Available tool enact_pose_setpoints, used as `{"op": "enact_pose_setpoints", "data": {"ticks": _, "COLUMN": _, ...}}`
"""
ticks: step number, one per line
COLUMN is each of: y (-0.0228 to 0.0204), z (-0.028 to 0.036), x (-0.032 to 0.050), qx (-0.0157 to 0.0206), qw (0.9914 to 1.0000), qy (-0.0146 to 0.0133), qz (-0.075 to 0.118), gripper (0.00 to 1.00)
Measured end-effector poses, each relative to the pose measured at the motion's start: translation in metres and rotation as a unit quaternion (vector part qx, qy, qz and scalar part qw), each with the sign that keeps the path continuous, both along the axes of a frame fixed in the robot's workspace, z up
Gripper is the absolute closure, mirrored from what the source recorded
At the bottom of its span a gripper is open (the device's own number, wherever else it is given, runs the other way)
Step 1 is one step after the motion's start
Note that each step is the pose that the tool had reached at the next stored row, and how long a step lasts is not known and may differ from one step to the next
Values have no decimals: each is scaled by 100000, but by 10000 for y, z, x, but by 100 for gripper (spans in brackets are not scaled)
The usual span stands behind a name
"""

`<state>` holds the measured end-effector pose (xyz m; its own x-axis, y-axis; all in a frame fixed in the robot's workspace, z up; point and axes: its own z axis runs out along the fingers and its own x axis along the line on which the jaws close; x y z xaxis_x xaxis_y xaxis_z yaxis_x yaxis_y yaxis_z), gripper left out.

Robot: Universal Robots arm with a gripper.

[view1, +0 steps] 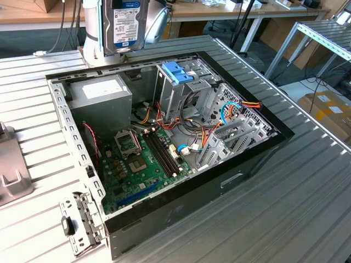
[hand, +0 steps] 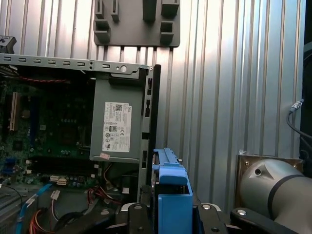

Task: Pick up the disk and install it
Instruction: 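Pick up the disk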

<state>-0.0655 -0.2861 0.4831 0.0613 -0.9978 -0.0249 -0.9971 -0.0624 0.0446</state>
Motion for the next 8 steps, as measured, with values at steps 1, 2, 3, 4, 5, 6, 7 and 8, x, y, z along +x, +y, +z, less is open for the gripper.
{"op": "enact_pose_setpoints", "data": {"ticks": 1, "y": 0, "z": 0, "x": 15, "qx": 1, "qw": 100000, "qy": -2, "qz": -1, "gripper": 63}}
{"op": "enact_pose_setpoints", "data": {"ticks": 2, "y": 0, "z": -1, "x": 31, "qx": 3, "qw": 100000, "qy": -4, "qz": -1, "gripper": 63}}
{"op": "enact_pose_setpoints", "data": {"ticks": 3, "y": -1, "z": -1, "x": 53, "qx": 4, "qw": 100000, "qy": -2, "qz": -5, "gripper": 63}}
{"op": "enact_pose_setpoints", "data": {"ticks": 4, "y": -1, "z": -1, "x": 67, "qx": 2, "qw": 100000, "qy": 0, "qz": 0, "gripper": 63}}
{"op": "enact_pose_setpoints", "data": {"ticks": 5, "y": -1, "z": -1, "x": 86, "qx": -1, "qw": 100000, "qy": 1, "qz": 0, "gripper": 63}}
{"op": "enact_pose_setpoints", "data": {"ticks": 6, "y": -2, "z": -1, "x": 99, "qx": 3, "qw": 100000, "qy": -2, "qz": 0, "gripper": 63}}
{"op": "enact_pose_setpoints", "data": {"ticks": 7, "y": -4, "z": -1, "x": 110, "qx": 6, "qw": 100000, "qy": -3, "qz": 1, "gripper": 63}}
{"op": "enact_pose_setpoints", "data": {"ticks": 8, "y": -7, "z": -2, "x": 115, "qx": 14, "qw": 100000, "qy": -2, "qz": -2, "gripper": 63}}
